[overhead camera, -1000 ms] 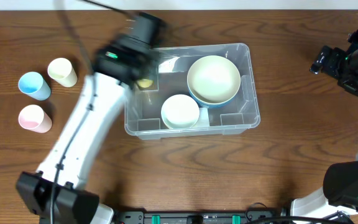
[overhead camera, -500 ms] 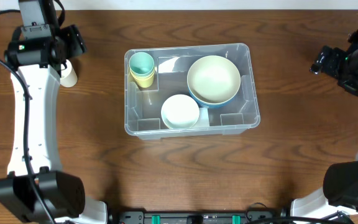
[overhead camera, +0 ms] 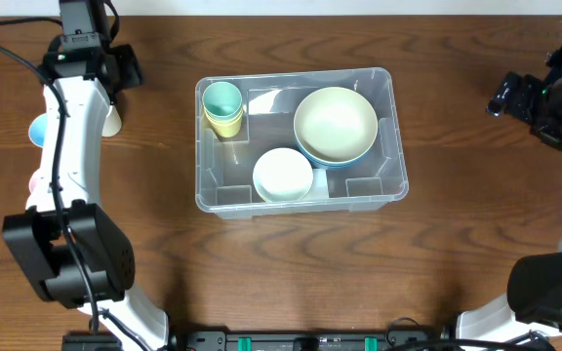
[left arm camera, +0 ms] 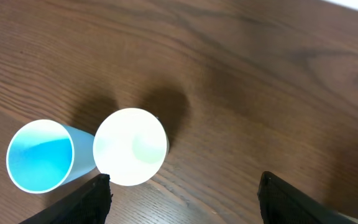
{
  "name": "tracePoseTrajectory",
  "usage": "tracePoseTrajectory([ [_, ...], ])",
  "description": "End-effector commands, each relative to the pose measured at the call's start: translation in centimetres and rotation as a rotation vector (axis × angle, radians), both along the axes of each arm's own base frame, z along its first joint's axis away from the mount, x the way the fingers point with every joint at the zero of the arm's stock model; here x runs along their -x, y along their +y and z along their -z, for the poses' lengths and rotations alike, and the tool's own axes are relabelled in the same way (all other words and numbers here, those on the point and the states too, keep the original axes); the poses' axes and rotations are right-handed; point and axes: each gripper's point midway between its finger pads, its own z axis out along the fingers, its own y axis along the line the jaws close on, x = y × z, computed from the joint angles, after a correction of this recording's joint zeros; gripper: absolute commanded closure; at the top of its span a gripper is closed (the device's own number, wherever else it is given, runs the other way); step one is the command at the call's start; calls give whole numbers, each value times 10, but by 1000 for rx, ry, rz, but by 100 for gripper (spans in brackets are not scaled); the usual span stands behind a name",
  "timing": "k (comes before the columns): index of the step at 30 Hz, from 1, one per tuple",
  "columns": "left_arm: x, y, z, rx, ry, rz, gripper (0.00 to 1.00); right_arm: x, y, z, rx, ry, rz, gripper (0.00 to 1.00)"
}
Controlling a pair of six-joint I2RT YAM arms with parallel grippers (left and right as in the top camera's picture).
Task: Pack container
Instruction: 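Move the left gripper back to the cream cup beside the blue cup, then grip the cream cup rim with the left gripper and lift it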
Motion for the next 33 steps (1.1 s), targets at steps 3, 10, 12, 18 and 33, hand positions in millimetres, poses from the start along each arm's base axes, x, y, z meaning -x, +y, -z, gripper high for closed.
tracePoseTrajectory([
  [3,-3,15,28,-79,85,1,24,-1,-1,-6,1,-17,12,1],
  [10,-3,21,65,-80,165,-12,28,-1,-1,-6,1,-17,11,1],
  [12,-2,23,72,-78,180,-15,28,-1,-1,-6,1,-17,12,1],
  [18,0,28,84,-72,208,-25,36,-1,-1,-6,1,-17,11,1],
  [33,9,28,122,-45,300,-21,53,-1,-1,-6,1,-17,12,1],
])
